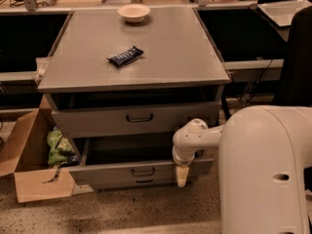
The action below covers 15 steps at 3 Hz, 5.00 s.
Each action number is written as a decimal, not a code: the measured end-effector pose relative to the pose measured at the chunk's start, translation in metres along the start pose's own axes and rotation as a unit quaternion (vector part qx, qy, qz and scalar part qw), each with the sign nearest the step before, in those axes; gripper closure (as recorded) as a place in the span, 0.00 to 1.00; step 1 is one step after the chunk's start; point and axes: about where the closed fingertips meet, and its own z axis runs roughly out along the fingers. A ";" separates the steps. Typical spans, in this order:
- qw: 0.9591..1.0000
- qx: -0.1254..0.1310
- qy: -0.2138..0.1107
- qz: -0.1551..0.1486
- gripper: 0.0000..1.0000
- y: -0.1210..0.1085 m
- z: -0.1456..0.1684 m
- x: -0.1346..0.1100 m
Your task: Open middle drawer
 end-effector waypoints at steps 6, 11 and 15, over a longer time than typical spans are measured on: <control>0.999 -0.040 -0.010 -0.009 0.99 0.065 -0.012 -0.002; 0.999 -0.042 -0.016 0.002 0.07 0.089 -0.012 0.003; 0.998 -0.059 -0.012 -0.001 0.19 0.099 -0.005 0.002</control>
Offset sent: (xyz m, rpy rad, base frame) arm -0.0653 -0.0046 -0.0189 0.0427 0.1495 0.0345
